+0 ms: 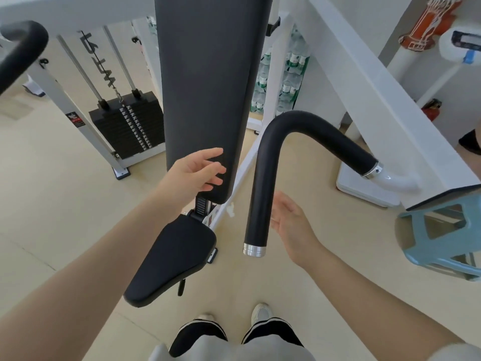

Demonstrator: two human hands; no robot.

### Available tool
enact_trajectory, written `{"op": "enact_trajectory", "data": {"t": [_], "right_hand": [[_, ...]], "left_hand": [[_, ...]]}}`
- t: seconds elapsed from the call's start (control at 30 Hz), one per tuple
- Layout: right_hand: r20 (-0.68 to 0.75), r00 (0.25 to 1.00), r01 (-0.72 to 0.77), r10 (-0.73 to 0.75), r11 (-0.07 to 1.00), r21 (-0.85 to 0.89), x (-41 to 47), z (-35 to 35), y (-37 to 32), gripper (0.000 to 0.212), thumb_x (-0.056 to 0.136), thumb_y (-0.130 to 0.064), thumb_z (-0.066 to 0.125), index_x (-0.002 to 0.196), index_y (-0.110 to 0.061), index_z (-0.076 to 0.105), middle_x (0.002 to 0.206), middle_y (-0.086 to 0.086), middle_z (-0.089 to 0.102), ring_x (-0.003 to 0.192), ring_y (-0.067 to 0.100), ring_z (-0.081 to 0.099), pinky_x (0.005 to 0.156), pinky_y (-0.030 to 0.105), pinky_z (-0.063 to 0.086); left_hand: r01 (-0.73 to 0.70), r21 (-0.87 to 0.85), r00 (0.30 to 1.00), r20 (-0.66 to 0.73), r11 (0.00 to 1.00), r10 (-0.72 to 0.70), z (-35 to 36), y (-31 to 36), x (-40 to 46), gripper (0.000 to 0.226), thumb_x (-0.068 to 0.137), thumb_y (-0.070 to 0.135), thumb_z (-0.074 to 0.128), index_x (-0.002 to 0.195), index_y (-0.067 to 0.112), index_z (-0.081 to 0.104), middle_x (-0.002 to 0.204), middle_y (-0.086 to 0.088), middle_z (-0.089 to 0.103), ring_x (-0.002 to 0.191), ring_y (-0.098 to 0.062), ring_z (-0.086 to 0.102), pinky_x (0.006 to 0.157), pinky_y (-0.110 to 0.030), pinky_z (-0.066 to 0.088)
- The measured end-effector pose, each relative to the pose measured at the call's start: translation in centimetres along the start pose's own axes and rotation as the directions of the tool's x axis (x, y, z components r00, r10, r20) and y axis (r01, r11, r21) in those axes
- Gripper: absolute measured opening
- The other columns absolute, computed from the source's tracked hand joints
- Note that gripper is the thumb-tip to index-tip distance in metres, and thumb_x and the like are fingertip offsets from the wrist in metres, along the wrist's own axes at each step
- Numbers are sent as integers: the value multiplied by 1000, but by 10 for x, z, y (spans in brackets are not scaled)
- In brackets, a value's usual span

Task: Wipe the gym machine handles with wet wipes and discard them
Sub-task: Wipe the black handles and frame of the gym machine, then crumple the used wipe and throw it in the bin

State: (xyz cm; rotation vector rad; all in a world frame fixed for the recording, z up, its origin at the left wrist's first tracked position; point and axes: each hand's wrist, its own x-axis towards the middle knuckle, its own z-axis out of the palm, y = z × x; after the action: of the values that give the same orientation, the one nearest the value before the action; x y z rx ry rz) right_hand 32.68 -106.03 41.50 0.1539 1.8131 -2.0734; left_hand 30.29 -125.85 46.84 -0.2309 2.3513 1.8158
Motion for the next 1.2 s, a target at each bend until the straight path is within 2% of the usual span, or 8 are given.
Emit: {"op": "enact_trajectory", "data": {"t": [0.1, 0.27, 0.4, 0.63, 0.8, 0.93, 1.03, 1.2], "right_hand": [[4, 993, -119, 119, 989, -83, 6, 10, 21, 22, 97, -20, 41, 98, -19, 63, 90, -8, 68, 81, 1, 65, 82, 24, 51], [6, 983, -185, 185, 981, -55, 17, 27, 35, 24, 97, -17, 44, 90, -21, 66, 88, -3, 71, 98, 27, 59, 99, 52, 40], [2, 992, -124, 125, 988, -88, 12, 33, 41, 14, 93, -23, 50, 94, -21, 64, 101, -1, 65, 103, 23, 62, 98, 43, 45], [-173, 977, -127, 125, 992, 3, 1, 21, 29, 18, 93, -21, 46, 85, -12, 60, 86, 1, 63, 84, 21, 59, 81, 33, 46], [-282, 958, -46, 56, 998, 42, -25, -10, 30, 17, 96, -9, 44, 99, -8, 61, 97, 3, 62, 82, 17, 59, 75, 24, 48], [-273, 961, -35, 36, 999, 8, -46, -50, 33, 24, 97, -7, 41, 86, -15, 61, 101, 5, 59, 82, 16, 58, 75, 25, 47], [-231, 973, -43, 23, 996, -83, -68, -94, 41, 23, 97, -7, 40, 90, -14, 60, 99, 1, 59, 79, 12, 58, 72, 21, 47], [-218, 974, -96, 55, 978, -183, -107, -186, 69, 21, 96, -7, 40, 90, -15, 59, 96, -3, 58, 76, 9, 57, 70, 21, 45]], "left_hand": [[112, -1, 993, -27, 994, -112, -17, -27, -13, 29, 95, 19, 49, 122, 25, 58, 98, 5, 68, 84, -9, 64, 81, -23, 50], [185, -8, 983, 24, 983, -185, -27, -52, -27, 23, 94, 19, 50, 113, 25, 62, 94, 6, 67, 83, -7, 64, 81, -20, 52], [210, -1, 975, 71, 978, -210, -31, -60, -29, 22, 94, 19, 50, 112, 25, 61, 101, 2, 66, 92, -14, 63, 82, -22, 51], [243, 46, 957, 155, 969, -247, -19, -64, -29, 21, 94, 20, 49, 110, 24, 62, 97, 2, 68, 87, -12, 64, 81, -22, 51], [226, 132, 946, 205, 965, -249, 12, -57, -33, 21, 94, 20, 49, 110, 22, 62, 100, 0, 67, 84, -12, 63, 83, -25, 50], [233, 128, 947, 196, 964, -255, 55, -56, -42, 20, 94, 18, 49, 108, 19, 64, 99, -4, 68, 84, -15, 64, 87, -31, 51], [276, 49, 949, 141, 960, -280, 103, -59, -48, 19, 94, 10, 48, 107, 11, 62, 88, -2, 65, 74, -15, 61, 73, -25, 47], [337, 68, 932, 116, 939, -343, 200, -83, -69, 21, 94, 11, 47, 110, 10, 60, 86, 0, 63, 72, -15, 60, 80, -31, 48]]}}
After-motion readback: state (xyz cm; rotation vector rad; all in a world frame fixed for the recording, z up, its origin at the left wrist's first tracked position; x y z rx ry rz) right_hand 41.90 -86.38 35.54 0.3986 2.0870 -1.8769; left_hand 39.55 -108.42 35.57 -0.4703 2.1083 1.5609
